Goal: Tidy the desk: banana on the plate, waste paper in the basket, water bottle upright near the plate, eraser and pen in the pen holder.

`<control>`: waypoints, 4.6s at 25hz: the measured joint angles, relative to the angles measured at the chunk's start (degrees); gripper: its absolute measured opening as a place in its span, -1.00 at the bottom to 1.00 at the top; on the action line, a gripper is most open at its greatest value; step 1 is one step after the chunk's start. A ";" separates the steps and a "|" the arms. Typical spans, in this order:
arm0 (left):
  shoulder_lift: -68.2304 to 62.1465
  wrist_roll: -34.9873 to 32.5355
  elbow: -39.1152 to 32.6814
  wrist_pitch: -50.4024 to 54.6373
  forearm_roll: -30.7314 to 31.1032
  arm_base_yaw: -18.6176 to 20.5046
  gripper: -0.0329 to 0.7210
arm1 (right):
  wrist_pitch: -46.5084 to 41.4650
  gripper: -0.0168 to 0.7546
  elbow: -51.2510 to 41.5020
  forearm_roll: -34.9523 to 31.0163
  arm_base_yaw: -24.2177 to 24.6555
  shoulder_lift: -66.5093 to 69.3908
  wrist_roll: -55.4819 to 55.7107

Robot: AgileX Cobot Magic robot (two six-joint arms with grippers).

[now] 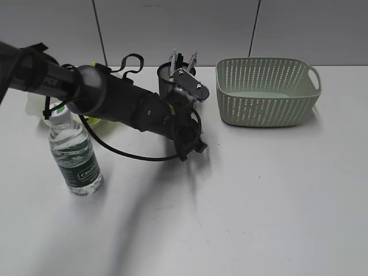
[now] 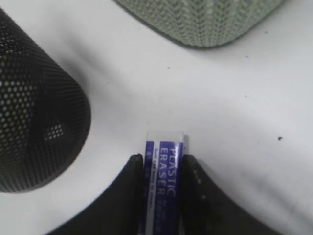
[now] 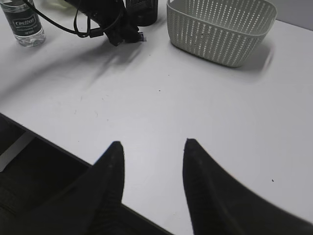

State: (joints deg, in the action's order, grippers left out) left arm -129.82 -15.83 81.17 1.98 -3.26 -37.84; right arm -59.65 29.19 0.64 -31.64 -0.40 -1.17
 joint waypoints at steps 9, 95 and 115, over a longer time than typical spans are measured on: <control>5.99 0.00 -0.06 5.17 0.00 -0.28 -0.46 | 0.00 -0.11 0.00 0.00 0.00 0.00 0.00; 47.35 0.23 -0.10 42.31 -2.38 7.00 0.11 | 0.06 -0.11 0.00 0.00 0.00 0.00 0.03; 103.05 10.94 -35.80 61.51 -0.70 7.00 0.11 | 0.06 -0.11 0.00 0.00 0.00 0.00 0.03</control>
State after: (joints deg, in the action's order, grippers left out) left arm -26.76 -4.90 45.37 63.49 -3.96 -30.84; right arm -59.59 29.19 0.64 -31.64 -0.40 -1.14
